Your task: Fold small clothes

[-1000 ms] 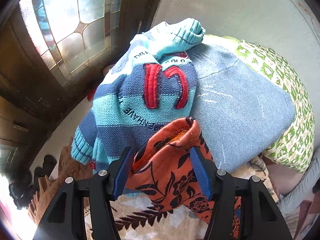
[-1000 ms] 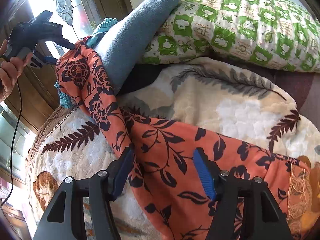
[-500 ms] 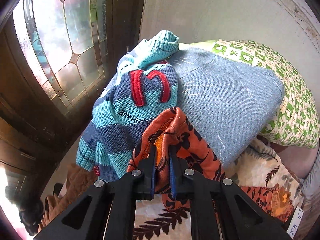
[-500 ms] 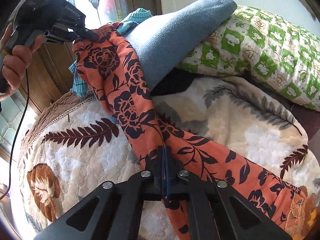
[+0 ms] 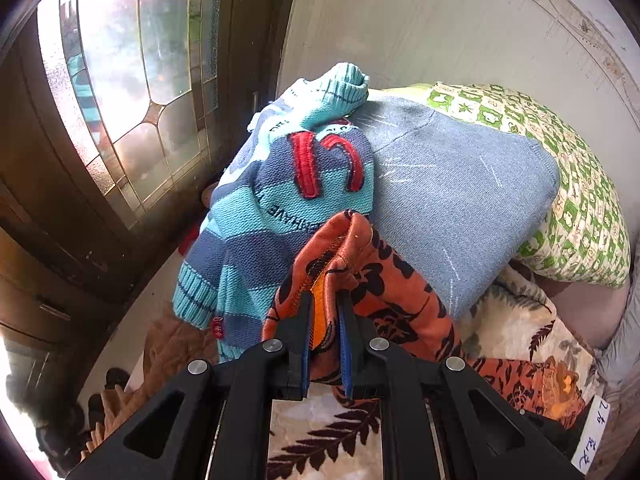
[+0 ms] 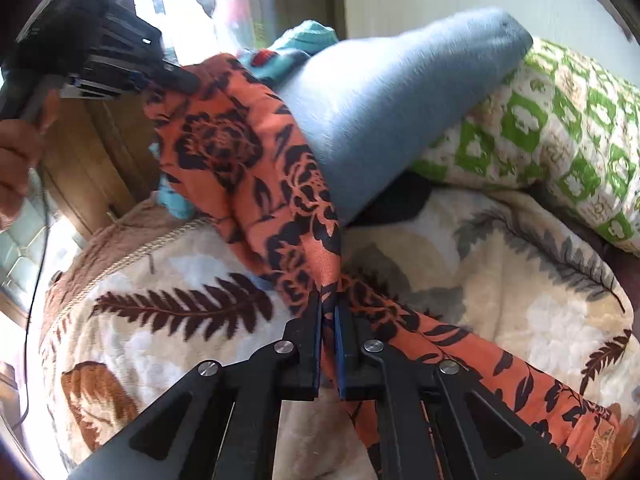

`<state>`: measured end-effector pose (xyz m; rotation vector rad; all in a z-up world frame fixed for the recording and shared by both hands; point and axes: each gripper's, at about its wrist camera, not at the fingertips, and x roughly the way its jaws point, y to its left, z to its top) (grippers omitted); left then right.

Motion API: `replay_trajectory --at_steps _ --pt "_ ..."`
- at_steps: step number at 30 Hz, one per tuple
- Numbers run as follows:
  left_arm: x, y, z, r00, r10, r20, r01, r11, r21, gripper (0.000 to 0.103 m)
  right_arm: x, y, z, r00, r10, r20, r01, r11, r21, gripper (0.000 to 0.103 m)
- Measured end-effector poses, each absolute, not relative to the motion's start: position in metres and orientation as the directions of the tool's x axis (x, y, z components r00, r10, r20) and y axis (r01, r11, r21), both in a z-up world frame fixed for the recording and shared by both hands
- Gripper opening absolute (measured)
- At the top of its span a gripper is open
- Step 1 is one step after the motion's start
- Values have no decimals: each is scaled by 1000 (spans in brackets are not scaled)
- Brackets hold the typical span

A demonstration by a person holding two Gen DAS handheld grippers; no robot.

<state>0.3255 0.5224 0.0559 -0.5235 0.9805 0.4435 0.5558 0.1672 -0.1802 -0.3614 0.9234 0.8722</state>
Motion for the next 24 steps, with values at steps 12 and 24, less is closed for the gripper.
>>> replay_trajectory --at_steps 12,24 --pt "154 577 -21 493 -39 -869 -744 499 -445 16 394 150 -203 99 455 -885 -888 442 128 25" --pt "178 532 -57 603 -149 -784 -670 439 -599 44 504 62 -220 88 722 -687 -182 689 701 53"
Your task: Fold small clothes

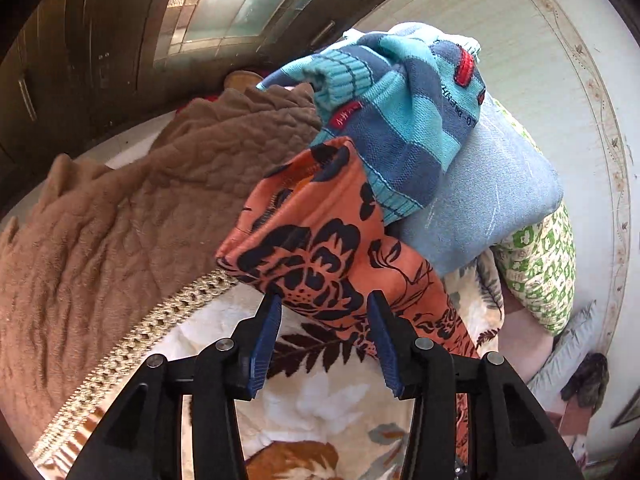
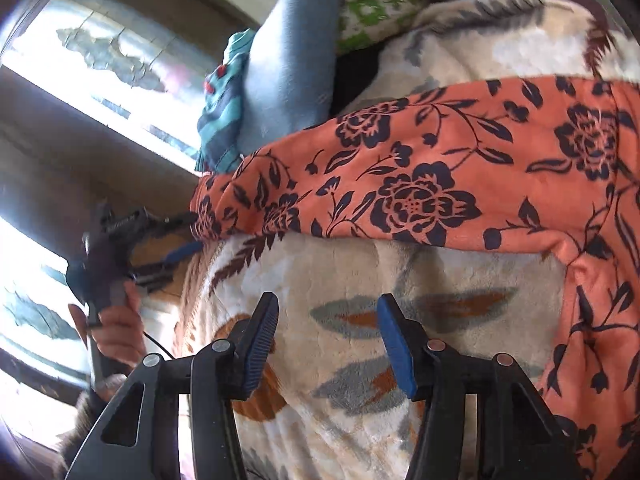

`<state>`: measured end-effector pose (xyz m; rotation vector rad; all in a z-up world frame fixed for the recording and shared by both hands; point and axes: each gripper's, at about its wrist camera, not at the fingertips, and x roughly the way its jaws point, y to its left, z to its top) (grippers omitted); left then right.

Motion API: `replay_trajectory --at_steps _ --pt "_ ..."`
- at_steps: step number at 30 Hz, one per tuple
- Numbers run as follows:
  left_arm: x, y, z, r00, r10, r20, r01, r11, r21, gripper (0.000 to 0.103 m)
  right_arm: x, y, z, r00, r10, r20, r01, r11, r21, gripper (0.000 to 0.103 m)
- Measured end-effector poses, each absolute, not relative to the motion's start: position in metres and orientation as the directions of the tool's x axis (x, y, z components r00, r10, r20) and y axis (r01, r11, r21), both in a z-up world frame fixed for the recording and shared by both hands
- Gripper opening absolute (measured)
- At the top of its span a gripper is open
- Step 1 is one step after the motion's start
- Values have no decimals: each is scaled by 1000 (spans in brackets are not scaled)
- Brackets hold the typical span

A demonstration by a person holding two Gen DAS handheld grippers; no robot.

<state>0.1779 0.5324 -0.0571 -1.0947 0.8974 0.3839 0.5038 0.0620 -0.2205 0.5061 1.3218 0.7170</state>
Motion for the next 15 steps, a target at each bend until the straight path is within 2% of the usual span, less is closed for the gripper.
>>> replay_trajectory --at_steps 5,12,13,14,15 --pt "196 535 -89 610 -176 -773 -668 410 -621 44 522 74 -256 111 808 -579 66 575 815 56" --pt "220 553 -115 627 -169 -761 -687 341 -642 42 541 92 -277 244 782 -573 238 525 817 55" --pt "223 553 -116 626 -162 -762 -688 344 -639 36 544 92 -277 255 782 -569 249 516 820 54" --pt "226 552 -113 626 -149 -765 -688 355 -633 28 545 92 -277 259 781 -567 247 514 821 44" --pt "228 550 -111 625 -139 -768 -687 369 -626 15 548 94 -277 257 780 -571 235 523 820 16"
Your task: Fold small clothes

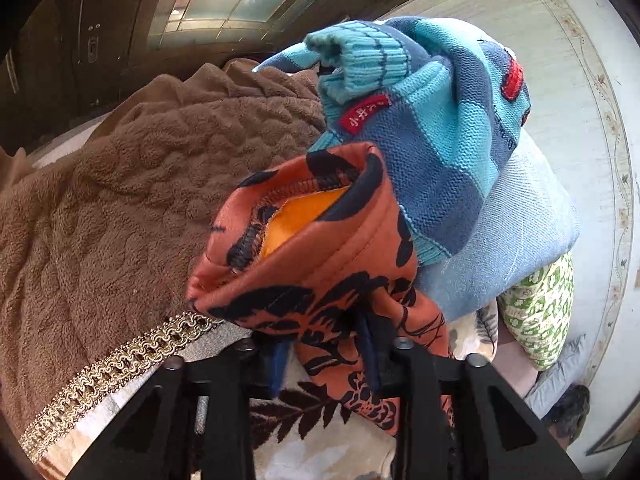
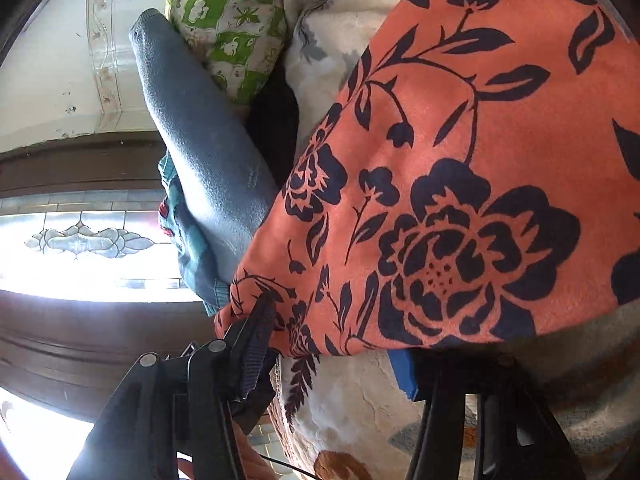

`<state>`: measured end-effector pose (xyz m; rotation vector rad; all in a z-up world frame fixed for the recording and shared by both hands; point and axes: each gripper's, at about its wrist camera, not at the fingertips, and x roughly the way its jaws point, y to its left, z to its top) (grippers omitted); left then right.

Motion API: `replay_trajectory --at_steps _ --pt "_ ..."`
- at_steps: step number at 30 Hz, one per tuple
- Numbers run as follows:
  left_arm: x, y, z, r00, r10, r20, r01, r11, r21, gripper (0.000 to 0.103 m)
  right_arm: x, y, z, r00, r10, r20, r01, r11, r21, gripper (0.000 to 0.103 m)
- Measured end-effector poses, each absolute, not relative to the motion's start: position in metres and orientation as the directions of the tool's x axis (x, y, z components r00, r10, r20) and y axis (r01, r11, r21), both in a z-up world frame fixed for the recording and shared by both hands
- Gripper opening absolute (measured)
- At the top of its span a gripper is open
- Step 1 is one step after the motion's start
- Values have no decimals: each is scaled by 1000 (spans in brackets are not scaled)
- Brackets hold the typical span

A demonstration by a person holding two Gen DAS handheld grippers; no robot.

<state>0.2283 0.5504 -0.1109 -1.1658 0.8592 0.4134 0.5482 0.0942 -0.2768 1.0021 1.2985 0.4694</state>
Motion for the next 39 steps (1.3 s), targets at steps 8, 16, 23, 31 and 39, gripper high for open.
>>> replay_trajectory --at_steps 8,16,23,31,39 --pt "222 519 -74 682 -79 -727 -634 433 -641 10 536 71 -253 253 842 -477 161 450 879 7" --pt "234 414 8 717 -40 -696 -504 660 -557 10 513 0 -229 339 870 -358 209 302 930 7" --pt "268 272 81 740 -166 -652 -282 803 -525 10 490 -125 -204 499 824 -270 219 182 959 9" --pt "348 57 35 547 -337 -767 -76 892 -446 10 431 -293 -227 584 716 -382 354 199 914 17" --pt "374 -113 -53 285 -308 -908 55 951 -305 13 366 -422 -221 622 567 -540 403 359 842 26"
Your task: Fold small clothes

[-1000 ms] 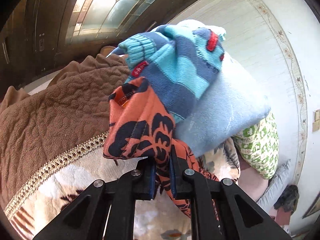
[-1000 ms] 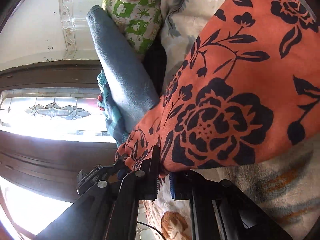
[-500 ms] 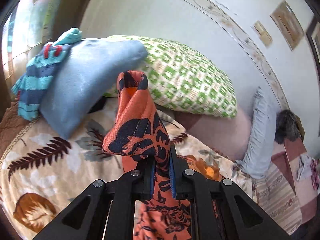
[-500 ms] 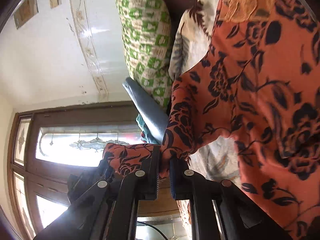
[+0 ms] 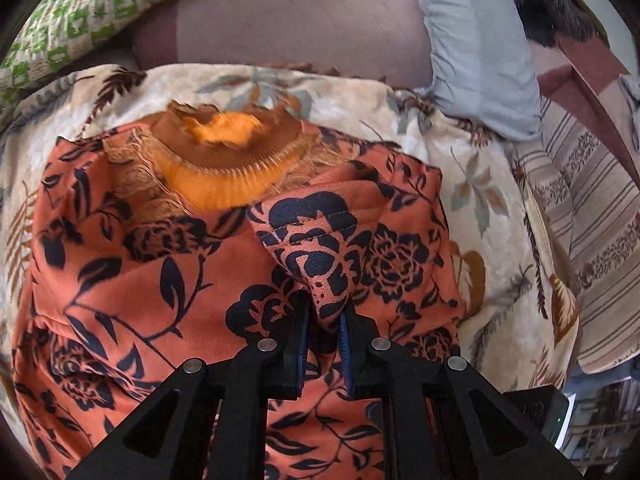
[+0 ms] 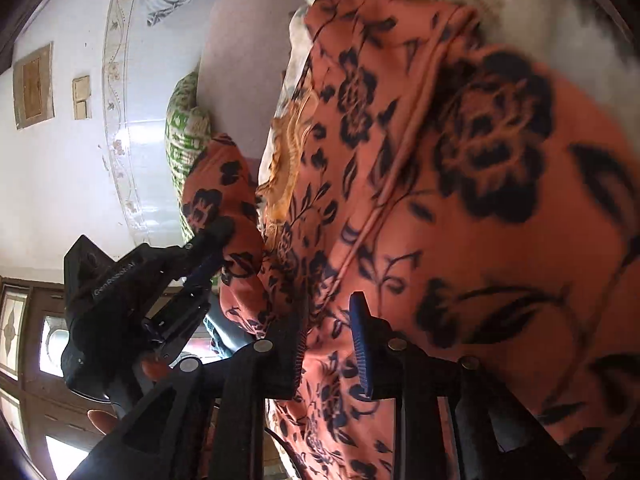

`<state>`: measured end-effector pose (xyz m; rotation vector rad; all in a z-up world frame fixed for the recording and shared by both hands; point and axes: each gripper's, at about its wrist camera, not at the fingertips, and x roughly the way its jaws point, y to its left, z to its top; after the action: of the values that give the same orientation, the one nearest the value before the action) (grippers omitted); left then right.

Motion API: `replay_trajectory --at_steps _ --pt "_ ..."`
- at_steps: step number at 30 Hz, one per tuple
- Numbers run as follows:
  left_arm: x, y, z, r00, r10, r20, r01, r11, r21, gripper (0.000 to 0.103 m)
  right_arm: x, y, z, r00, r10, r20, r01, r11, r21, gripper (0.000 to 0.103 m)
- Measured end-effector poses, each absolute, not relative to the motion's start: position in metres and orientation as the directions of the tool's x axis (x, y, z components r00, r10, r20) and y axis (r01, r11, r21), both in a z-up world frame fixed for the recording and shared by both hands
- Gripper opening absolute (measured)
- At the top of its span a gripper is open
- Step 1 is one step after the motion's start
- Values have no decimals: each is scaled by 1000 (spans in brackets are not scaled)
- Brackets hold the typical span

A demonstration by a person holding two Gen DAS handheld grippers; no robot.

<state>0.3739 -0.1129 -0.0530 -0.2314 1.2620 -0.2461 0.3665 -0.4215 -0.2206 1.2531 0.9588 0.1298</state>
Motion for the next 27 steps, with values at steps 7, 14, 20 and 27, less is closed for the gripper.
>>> replay_trajectory --at_steps 7,14,20,27 --pt "357 -127 -36 213 -441 -872 81 897 -434 26 349 -465 -207 663 506 -551 387 399 831 33" --pt "325 38 -20 446 -389 -806 -205 832 -515 55 374 -466 -188 680 439 -588 377 479 793 51" --pt "320 146 -77 456 -412 -789 -475 637 -607 53 376 -472 -187 708 444 -549 379 418 826 59" --pt "345 133 -113 416 -443 -794 -473 641 -605 53 405 -452 -197 584 481 -653 417 513 750 64"
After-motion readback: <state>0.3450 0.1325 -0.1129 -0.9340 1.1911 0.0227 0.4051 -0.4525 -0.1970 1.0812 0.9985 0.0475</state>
